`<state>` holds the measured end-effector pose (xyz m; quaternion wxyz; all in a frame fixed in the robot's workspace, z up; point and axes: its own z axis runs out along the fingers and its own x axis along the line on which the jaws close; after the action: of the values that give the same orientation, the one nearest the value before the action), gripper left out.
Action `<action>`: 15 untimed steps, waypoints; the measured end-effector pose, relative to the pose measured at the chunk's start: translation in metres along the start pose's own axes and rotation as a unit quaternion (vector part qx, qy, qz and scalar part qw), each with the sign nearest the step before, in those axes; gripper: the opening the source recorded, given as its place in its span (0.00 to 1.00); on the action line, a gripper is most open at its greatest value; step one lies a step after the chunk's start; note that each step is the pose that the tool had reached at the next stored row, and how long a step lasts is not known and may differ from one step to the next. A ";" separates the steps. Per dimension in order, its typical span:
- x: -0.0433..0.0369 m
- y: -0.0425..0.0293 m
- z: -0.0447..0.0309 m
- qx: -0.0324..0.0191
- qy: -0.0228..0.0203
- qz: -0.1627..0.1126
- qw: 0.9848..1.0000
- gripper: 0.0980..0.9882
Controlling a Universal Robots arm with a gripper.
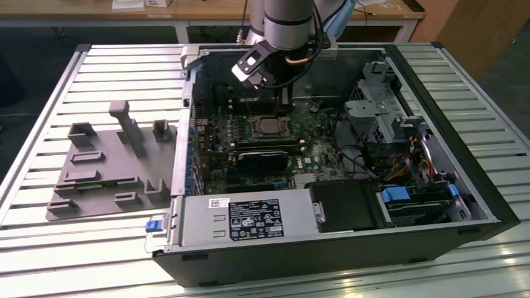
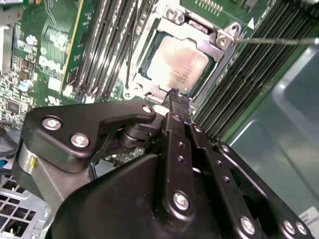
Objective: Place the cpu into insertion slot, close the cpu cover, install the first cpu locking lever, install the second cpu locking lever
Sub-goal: 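Close the cpu cover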
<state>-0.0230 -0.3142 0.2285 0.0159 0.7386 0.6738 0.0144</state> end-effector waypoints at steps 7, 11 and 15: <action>-0.0056 -0.0098 0.0025 -0.005 0.000 0.000 1.000 0.00; -0.0070 -0.0160 0.0038 -0.006 0.001 0.000 1.000 0.00; -0.0073 -0.0191 0.0045 -0.007 0.000 0.000 1.000 0.00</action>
<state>-0.0425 -0.3198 0.2232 0.0211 0.7384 0.6738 0.0196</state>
